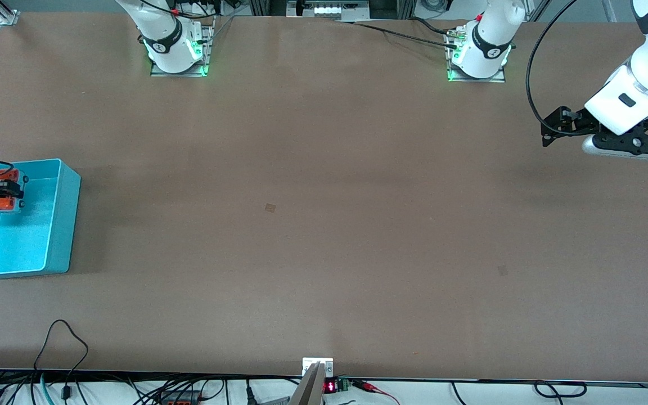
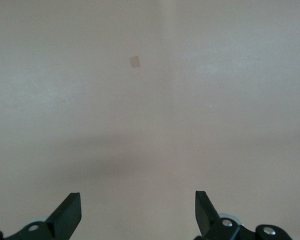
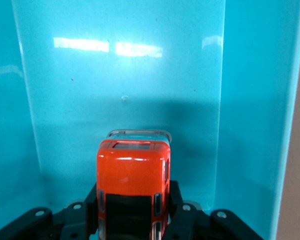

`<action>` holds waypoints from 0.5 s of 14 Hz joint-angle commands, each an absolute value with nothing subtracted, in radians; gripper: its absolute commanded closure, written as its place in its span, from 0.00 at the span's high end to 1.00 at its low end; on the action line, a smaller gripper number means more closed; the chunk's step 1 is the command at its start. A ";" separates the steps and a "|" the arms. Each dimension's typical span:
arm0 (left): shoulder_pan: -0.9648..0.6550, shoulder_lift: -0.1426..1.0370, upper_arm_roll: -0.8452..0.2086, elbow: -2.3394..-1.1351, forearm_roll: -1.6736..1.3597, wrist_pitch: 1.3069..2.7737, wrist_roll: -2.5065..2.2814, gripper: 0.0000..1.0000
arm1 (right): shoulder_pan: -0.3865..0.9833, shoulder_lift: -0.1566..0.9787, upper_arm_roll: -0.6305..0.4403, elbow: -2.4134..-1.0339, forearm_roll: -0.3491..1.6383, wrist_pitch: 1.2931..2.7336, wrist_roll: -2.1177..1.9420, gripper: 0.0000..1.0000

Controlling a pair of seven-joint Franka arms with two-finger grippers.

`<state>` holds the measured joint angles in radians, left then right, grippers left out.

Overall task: Wind up bus and store in blue box
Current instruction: 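Lift the bus with the right gripper and lower it into the cyan box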

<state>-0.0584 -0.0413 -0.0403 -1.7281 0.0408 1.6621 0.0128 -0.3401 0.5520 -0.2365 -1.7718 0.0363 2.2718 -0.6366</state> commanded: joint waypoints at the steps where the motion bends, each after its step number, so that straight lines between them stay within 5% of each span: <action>1: -0.055 -0.026 -0.041 -1.697 0.061 1.638 0.011 1.00 | -0.351 0.609 -0.232 -1.741 0.061 2.272 -0.661 0.00; 4: -0.057 -0.026 -0.041 -1.697 0.061 1.638 0.011 1.00 | -0.351 0.614 -0.230 -1.741 0.063 2.284 -0.661 0.01; 7: -0.057 -0.026 -0.041 -1.698 0.061 1.638 0.008 1.00 | -0.351 0.618 -0.230 -1.741 0.060 2.284 -0.678 0.20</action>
<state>-0.0571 -0.0408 -0.0402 -1.7281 0.0408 1.6621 0.0128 -0.3422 0.6130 -0.2352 -1.7612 0.0377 2.2933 -0.6450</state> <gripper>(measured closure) 0.000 0.463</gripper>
